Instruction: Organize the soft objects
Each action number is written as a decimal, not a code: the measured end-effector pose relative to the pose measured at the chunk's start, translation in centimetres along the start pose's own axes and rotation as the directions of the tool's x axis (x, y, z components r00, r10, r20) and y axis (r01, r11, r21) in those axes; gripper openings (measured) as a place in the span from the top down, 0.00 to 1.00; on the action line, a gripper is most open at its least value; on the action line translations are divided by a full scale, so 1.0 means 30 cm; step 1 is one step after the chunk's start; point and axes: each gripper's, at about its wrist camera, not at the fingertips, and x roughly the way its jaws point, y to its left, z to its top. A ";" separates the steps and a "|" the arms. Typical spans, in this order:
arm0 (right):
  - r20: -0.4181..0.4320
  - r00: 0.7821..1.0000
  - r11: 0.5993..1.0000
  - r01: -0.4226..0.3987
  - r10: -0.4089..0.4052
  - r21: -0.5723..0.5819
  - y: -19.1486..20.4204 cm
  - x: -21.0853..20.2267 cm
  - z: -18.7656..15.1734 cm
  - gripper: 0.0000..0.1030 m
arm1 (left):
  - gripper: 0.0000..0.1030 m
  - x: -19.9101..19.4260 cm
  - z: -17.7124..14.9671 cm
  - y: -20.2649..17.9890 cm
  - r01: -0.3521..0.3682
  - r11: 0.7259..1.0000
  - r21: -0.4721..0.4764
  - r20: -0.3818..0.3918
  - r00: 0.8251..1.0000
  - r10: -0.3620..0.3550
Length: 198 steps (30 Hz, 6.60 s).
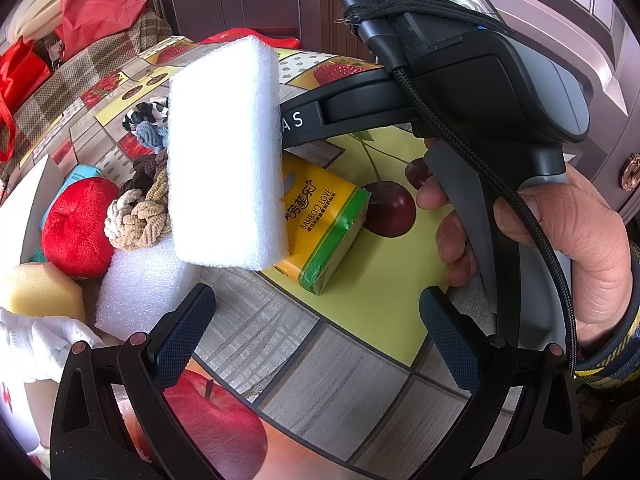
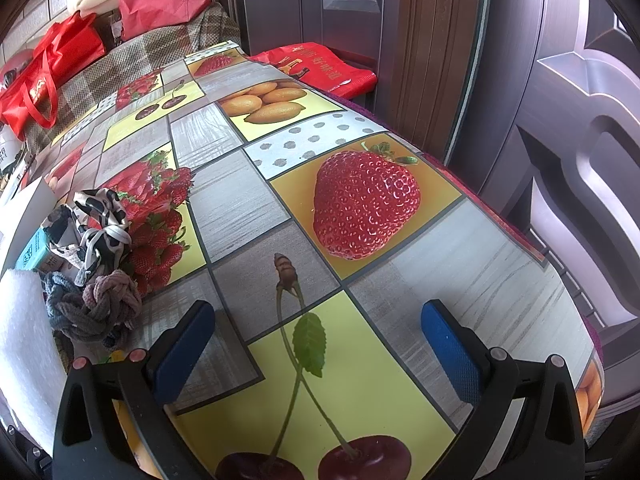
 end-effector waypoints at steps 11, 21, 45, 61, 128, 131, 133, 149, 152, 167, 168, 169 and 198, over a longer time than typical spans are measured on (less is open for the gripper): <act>0.000 1.000 1.000 -0.002 0.002 0.001 -0.004 0.000 0.000 0.00 | 0.01 -0.076 -0.009 0.025 0.036 0.999 -0.040 0.101 0.994 -0.032; 0.043 0.995 0.993 -0.093 0.090 0.075 -0.065 -0.023 -0.004 0.00 | 0.01 -0.547 -0.150 0.388 0.198 0.928 -0.316 0.495 0.869 -0.017; 0.088 0.821 0.790 -0.507 0.564 -0.344 0.020 -0.257 -0.123 0.00 | 0.01 -0.337 -0.372 0.370 -0.042 0.968 -0.246 0.072 0.995 0.062; -0.170 0.665 0.602 -0.736 0.727 -0.309 0.053 -0.229 -0.175 0.00 | 0.01 -0.274 -0.336 0.361 -0.014 0.960 -0.281 0.055 0.998 0.031; 0.488 0.424 0.620 -0.695 0.763 -0.364 -0.215 -0.905 0.194 0.50 | 0.44 -1.891 -0.429 0.433 -0.284 0.663 -0.693 0.626 0.219 0.748; 0.558 0.375 0.626 -0.688 0.741 -0.368 -0.272 -1.043 0.285 0.50 | 0.44 -2.077 -0.369 0.370 -0.349 0.625 -0.698 0.628 0.121 0.769; 0.600 0.345 0.630 -0.687 0.722 -0.363 -0.297 -1.129 0.328 0.50 | 0.44 -2.175 -0.323 0.321 -0.416 0.567 -0.711 0.614 0.027 0.789; 0.541 0.222 0.500 -0.745 0.811 -0.443 -0.105 -1.235 0.384 0.49 | 0.43 -2.064 -0.282 0.514 -0.335 0.669 -0.663 0.600 0.296 0.743; 0.468 0.251 0.471 -0.764 0.847 -0.442 -0.016 -1.145 0.344 0.49 | 0.43 -1.820 -0.280 0.585 -0.272 0.740 -0.615 0.587 0.468 0.660; 0.120 0.584 0.575 -0.708 0.803 -0.410 0.432 -0.541 -0.050 0.49 | 0.43 -0.586 -0.302 0.667 -0.236 0.761 -0.604 0.246 0.853 0.460; 0.097 0.596 0.579 -0.708 0.797 -0.403 0.445 -0.515 -0.065 0.49 | 0.43 -0.551 -0.290 0.656 -0.278 0.764 -0.582 0.221 0.850 0.478; 0.071 0.612 0.586 -0.707 0.787 -0.397 0.464 -0.483 -0.077 0.49 | 0.43 -0.533 -0.284 0.651 -0.313 0.763 -0.566 0.205 0.843 0.498; -0.003 0.685 0.630 -0.672 0.728 -0.390 0.690 -0.325 -0.074 0.50 | 0.43 -0.392 -0.297 0.905 -0.422 0.636 -0.647 0.071 0.796 0.601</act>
